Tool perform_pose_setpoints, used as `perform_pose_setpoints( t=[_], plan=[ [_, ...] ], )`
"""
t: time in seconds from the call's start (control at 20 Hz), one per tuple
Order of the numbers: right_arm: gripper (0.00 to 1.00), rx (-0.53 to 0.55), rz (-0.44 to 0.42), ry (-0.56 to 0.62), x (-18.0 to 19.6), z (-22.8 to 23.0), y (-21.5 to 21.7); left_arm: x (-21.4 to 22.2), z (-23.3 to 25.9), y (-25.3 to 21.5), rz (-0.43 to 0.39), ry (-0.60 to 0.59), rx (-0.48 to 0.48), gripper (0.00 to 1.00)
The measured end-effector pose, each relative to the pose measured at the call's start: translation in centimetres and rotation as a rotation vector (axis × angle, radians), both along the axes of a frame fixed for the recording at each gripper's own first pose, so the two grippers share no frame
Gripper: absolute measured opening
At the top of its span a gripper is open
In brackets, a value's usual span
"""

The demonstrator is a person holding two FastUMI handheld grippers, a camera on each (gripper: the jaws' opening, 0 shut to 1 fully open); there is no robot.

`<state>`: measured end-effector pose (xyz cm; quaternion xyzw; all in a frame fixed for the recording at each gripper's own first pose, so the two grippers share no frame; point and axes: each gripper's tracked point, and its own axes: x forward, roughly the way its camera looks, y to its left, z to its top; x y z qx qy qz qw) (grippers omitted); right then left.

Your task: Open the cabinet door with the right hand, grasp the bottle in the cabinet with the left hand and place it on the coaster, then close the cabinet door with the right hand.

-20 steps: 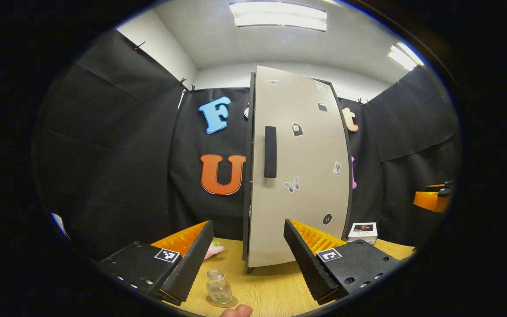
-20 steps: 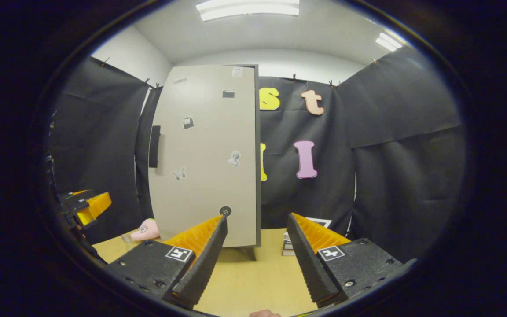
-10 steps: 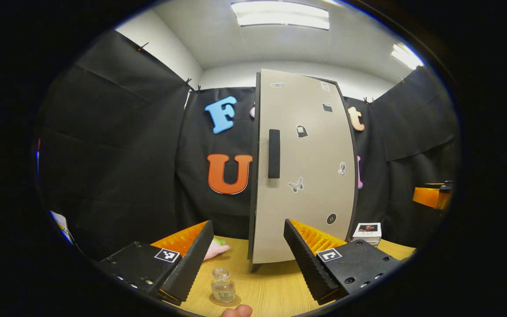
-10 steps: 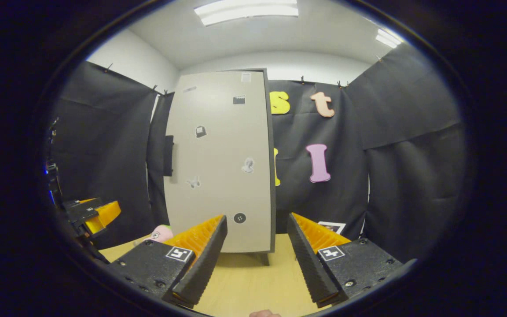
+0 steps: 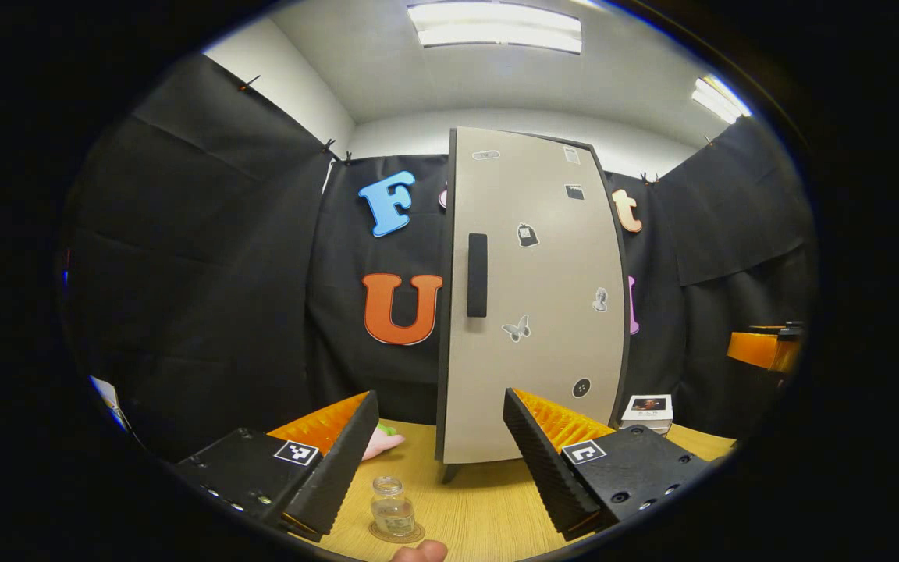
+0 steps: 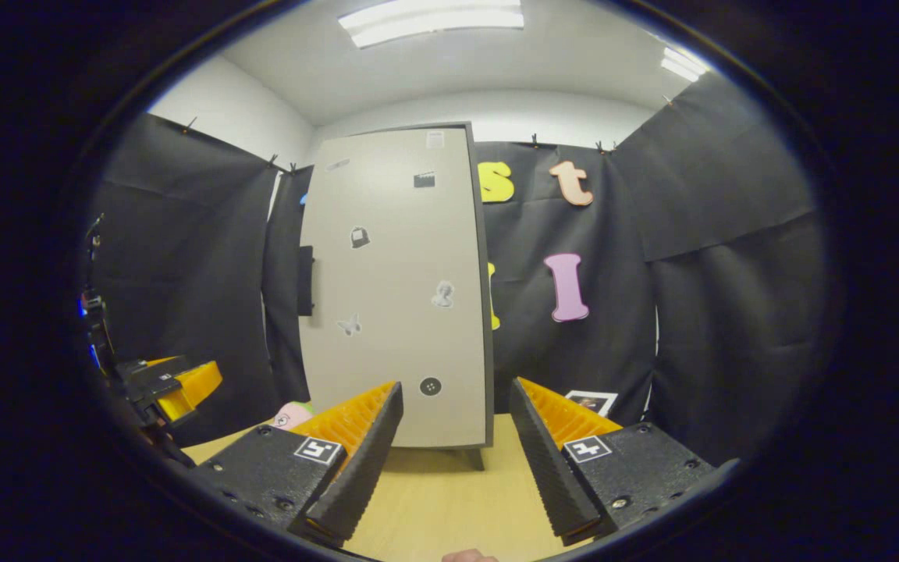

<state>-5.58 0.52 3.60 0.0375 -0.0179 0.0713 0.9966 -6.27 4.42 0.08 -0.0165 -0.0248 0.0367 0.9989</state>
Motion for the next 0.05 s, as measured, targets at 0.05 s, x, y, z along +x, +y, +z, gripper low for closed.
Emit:
perform_pose_setpoints(
  t=[0.05],
  plan=[
    [0.89,0.004,-0.002,0.000,-0.05,0.13,-0.13,0.04,-0.02,-0.01,-0.003,-0.001,0.002,0.97]
  ],
)
